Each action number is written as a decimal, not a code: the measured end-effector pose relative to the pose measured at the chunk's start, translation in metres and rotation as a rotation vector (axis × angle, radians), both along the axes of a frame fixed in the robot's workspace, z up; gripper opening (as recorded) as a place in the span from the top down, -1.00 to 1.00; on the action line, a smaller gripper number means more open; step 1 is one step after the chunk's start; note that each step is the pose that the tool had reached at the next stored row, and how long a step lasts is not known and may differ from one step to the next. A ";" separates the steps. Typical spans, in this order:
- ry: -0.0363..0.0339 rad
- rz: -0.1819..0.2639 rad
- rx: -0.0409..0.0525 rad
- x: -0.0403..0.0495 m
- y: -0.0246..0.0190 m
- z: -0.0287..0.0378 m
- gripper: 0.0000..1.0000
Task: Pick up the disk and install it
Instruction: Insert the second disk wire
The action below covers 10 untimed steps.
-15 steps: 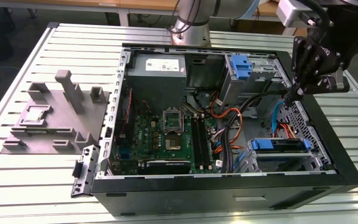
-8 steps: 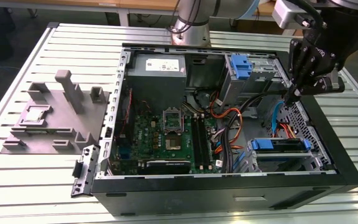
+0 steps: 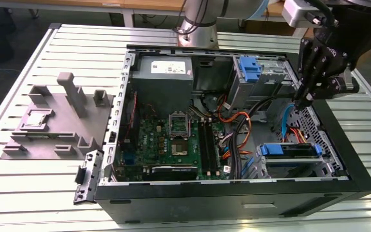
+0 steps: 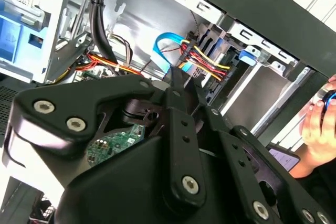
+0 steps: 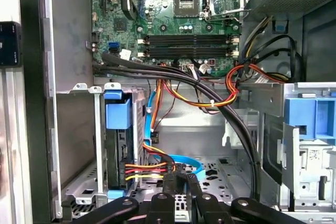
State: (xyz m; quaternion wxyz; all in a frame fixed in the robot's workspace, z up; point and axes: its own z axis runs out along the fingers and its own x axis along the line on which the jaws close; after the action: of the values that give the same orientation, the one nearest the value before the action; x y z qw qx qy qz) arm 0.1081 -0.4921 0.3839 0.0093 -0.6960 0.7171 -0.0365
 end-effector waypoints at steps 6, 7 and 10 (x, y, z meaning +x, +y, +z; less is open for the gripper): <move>0.0007 0.000 -0.0162 0.0000 0.0092 0.0005 0.53; 0.0007 0.000 -0.0289 0.0001 0.0097 0.0000 0.53; 0.0007 0.000 -0.0599 0.0002 0.0108 -0.0017 0.53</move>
State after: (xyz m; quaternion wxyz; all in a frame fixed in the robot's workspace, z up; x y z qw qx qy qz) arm 0.1083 -0.4813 0.3822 -0.0118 -0.6960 0.7157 -0.0578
